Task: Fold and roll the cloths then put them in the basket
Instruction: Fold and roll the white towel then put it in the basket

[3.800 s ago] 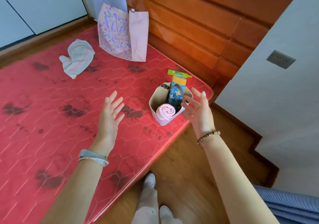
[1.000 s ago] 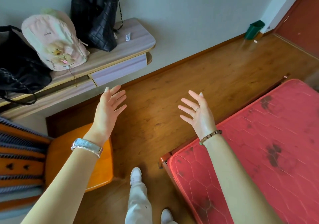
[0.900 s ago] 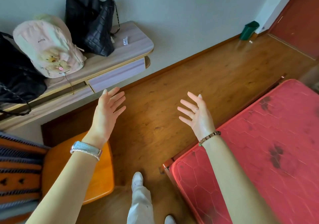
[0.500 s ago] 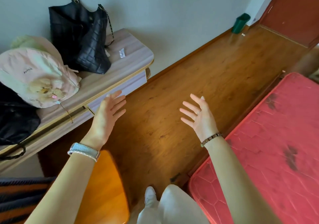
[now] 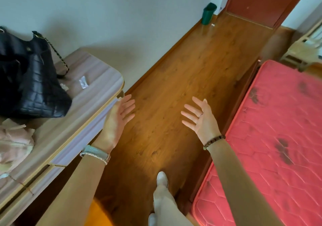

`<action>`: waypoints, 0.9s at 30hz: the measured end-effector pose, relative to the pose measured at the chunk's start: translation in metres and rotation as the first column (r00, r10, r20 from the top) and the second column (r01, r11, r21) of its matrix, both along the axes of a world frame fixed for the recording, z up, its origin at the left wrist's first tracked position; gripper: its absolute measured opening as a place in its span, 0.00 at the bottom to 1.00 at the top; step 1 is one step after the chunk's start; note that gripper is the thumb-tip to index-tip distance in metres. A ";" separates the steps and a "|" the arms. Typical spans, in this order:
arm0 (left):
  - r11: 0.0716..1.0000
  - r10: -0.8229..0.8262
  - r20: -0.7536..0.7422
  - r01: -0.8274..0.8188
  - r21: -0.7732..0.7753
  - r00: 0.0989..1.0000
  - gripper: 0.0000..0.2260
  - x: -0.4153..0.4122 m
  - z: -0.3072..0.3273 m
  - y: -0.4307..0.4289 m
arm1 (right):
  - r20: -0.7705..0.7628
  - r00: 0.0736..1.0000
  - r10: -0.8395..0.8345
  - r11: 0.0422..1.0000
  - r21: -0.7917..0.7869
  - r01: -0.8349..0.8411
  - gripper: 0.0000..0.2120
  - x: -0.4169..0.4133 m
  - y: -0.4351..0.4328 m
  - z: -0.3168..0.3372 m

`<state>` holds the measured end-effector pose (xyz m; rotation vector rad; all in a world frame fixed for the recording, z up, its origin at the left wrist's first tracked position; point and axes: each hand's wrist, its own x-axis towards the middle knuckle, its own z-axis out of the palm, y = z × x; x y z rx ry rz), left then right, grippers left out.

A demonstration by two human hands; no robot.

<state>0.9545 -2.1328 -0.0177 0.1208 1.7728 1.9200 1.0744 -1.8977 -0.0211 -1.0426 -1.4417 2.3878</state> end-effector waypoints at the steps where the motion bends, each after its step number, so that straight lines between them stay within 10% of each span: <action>1: 1.000 -0.016 0.001 0.016 0.002 1.000 0.23 -0.012 0.002 0.014 | -0.008 1.000 -0.030 0.999 -0.014 0.030 0.24 -0.009 0.011 0.003; 15: 0.986 -0.154 0.011 0.153 0.064 0.988 0.20 -0.138 0.018 0.151 | -0.021 0.974 -0.227 0.973 0.044 0.228 0.21 -0.084 0.118 0.035; 27: 0.906 -0.401 -0.035 0.403 0.129 0.915 0.43 -0.256 0.020 0.283 | -0.090 0.908 -0.409 0.904 0.094 0.417 0.20 -0.143 0.219 0.047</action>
